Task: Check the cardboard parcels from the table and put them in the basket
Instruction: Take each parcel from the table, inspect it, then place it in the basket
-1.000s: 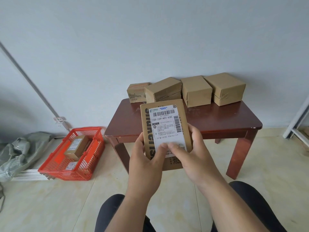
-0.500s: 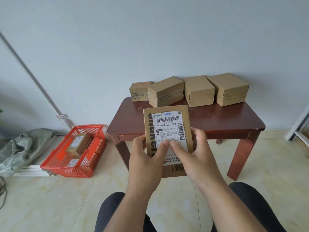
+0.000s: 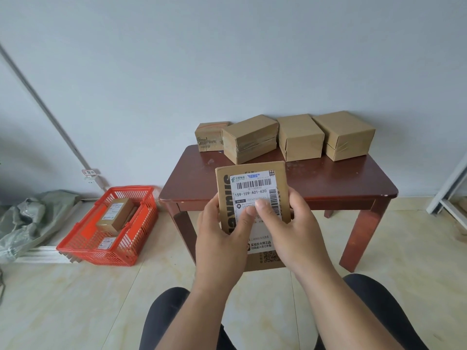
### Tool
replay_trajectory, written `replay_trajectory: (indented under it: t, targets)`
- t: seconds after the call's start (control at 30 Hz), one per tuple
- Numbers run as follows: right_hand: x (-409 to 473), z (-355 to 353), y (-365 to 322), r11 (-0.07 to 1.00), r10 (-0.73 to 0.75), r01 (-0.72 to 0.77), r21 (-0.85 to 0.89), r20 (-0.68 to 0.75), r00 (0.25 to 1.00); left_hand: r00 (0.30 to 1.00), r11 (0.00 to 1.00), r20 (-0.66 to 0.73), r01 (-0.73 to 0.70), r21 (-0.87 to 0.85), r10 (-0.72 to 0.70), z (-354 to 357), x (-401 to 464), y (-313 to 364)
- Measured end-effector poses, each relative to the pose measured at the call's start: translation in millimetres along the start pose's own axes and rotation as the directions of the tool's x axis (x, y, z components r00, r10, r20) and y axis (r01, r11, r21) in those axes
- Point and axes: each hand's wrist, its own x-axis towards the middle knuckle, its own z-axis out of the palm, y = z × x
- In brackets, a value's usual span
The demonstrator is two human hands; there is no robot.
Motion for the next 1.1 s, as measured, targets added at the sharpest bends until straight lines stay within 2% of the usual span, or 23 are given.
replay_trajectory:
  t: [0.17, 0.43, 0.67, 0.8, 1.1]
  targets:
    - [-5.2, 3.4, 3.1, 1.0, -0.01, 0.01, 0.026, -0.016, 1.0, 0.996, 0.998, -0.066, 0.052, -0.021, -0.053, -3.0, 9.8, 7.6]
    - [2.0, 4.0, -2.1, 0.999, 0.034, -0.034, 0.011, -0.086, 0.996, 0.998, 0.999, -0.04, 0.048, -0.014, -0.049, -1.2, 1.1, 4.2]
    - [-1.6, 3.3, -7.6, 0.999, -0.009, 0.013, 0.031, -0.109, 0.994, 1.0, 0.998, 0.023, 0.019, -0.054, -0.017, -4.5, 9.0, 18.7]
    - [-3.0, 2.0, -10.0, 0.999, 0.021, -0.018, 0.045, -0.075, 0.997, 0.998, 0.997, -0.028, 0.057, -0.059, -0.059, -1.3, 9.2, 20.6]
    - [10.7, 2.5, -19.7, 0.995, 0.102, -0.097, 0.036, -0.183, 0.978, 0.998, 0.998, -0.017, 0.062, -0.009, -0.062, 4.8, 13.6, 21.0]
